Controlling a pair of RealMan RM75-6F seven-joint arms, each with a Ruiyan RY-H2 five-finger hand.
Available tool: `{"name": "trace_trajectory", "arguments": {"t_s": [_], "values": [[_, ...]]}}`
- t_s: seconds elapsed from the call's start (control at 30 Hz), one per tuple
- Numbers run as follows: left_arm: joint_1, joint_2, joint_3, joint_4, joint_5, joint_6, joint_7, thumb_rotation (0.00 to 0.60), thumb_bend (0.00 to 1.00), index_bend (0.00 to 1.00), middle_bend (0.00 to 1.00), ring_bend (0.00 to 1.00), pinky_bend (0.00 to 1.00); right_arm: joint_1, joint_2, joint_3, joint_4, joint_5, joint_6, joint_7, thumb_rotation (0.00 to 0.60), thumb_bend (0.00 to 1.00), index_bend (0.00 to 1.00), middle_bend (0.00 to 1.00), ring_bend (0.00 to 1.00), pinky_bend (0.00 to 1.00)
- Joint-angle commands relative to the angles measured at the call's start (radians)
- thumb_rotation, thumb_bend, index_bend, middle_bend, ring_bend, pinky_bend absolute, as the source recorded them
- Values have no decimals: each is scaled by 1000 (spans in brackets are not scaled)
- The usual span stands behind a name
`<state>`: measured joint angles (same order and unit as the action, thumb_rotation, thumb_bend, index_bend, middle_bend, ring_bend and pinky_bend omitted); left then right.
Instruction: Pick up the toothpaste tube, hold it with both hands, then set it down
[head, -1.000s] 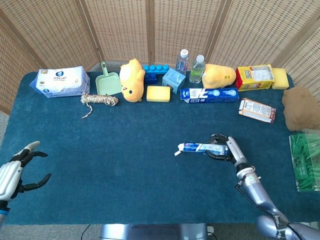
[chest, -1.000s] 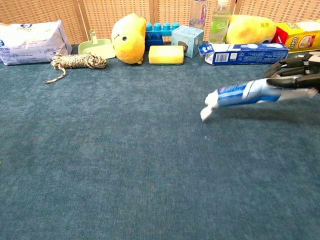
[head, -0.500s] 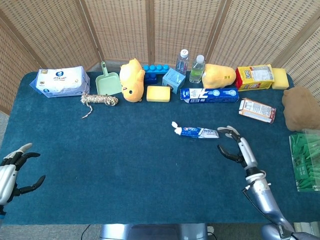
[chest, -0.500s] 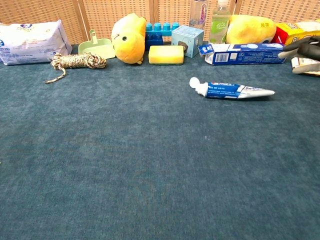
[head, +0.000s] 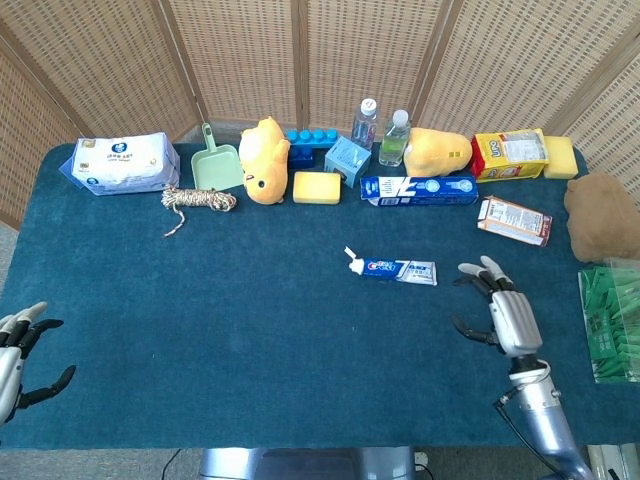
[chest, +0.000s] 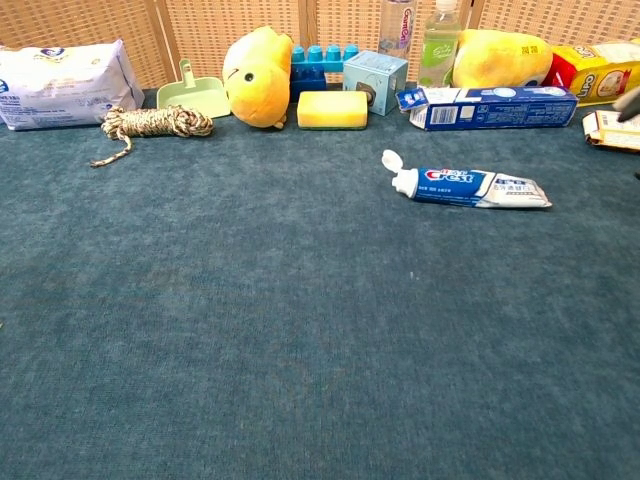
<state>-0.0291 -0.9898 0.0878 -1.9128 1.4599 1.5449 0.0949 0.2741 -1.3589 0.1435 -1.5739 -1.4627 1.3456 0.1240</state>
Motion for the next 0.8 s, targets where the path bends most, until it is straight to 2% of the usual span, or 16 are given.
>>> {"name": "trace_trajectory", "arguments": {"t_s": [0.03, 0.27, 0.47, 0.8], "values": [[10, 0, 7, 15, 1, 2, 38, 495, 241, 224, 115, 106, 94, -42, 32, -37, -73, -6, 58, -228, 600, 286, 344, 256, 72, 174], [27, -21, -1, 39, 34, 34, 68, 500, 240, 229, 131, 106, 81, -74, 54, -54, -131, 3, 98, -359, 600, 283, 354, 259, 72, 173], [35, -37, -5, 45, 71, 48, 54, 569, 239, 235, 136, 111, 80, -95, 74, -72, -153, -5, 113, -369, 600, 285, 361, 260, 72, 173], [38, -28, -12, -12, 78, 42, 98, 568, 241, 234, 141, 111, 73, -114, 103, -97, -151, -8, 100, -334, 600, 279, 385, 263, 72, 174]]}}
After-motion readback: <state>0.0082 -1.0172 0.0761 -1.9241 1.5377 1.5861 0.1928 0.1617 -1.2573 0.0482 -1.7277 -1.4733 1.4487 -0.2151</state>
